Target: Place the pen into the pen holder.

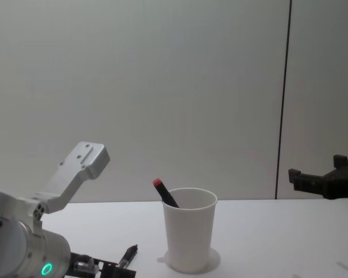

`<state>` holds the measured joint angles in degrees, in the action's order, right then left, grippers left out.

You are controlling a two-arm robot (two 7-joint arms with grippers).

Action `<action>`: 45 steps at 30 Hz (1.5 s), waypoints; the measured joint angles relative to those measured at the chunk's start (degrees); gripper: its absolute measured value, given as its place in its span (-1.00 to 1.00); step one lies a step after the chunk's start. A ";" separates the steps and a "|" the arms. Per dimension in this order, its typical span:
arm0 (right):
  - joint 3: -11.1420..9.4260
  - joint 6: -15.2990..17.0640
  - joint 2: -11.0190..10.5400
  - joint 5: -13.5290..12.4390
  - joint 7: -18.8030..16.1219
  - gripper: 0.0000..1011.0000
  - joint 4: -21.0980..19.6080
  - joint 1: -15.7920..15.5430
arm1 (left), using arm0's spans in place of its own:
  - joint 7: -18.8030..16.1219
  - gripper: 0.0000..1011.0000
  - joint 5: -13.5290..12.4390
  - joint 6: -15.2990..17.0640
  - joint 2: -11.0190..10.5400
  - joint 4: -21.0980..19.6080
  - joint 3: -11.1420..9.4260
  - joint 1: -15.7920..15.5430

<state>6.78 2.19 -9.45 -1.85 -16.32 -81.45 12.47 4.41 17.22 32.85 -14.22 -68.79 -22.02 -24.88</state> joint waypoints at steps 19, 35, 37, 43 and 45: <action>0.00 0.00 0.00 0.00 0.00 0.98 0.00 0.00 | -0.28 0.05 0.40 -0.89 0.51 0.25 -0.25 0.61; 0.00 0.00 0.00 0.00 0.00 0.98 0.00 0.00 | -1.51 -0.75 1.62 -1.60 0.67 -0.17 -0.24 1.74; 0.00 0.00 0.00 0.00 0.00 0.98 0.00 0.00 | -1.64 -0.75 1.74 -1.63 0.68 -0.28 -0.22 1.90; 0.00 0.00 0.00 0.00 0.00 0.98 0.00 0.00 | -1.92 -0.74 1.95 -1.69 0.69 -0.59 -0.15 2.22; 0.00 0.00 0.00 0.00 0.00 0.98 0.00 0.00 | -2.02 -0.75 2.03 -1.73 0.67 -0.79 -0.12 2.37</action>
<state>6.78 2.19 -9.46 -1.85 -16.32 -81.45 12.47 2.39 19.25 31.12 -13.56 -69.58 -22.14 -22.51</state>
